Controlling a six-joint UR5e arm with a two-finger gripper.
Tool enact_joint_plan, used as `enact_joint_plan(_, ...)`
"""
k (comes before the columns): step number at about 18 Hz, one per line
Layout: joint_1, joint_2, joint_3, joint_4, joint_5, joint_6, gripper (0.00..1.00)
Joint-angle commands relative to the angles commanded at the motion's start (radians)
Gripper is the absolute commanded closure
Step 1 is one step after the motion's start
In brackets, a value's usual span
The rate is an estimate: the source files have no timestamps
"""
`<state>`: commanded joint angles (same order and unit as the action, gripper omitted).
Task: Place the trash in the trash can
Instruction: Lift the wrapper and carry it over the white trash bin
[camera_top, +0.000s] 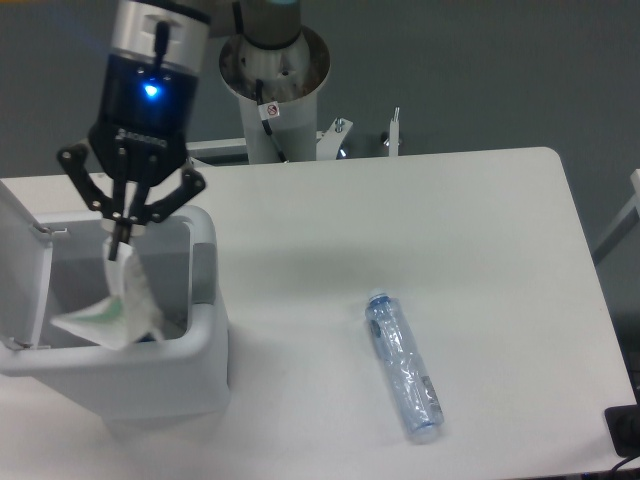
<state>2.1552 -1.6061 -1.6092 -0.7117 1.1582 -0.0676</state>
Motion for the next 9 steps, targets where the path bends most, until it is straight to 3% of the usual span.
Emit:
enact_joint_plan(4,0.015,0.028,-0.001,0.000,-0.003,-0.008,0.00)
enact_joint_plan(9,0.213,-0.001,-0.001,0.000,0.000,-0.003,0.00)
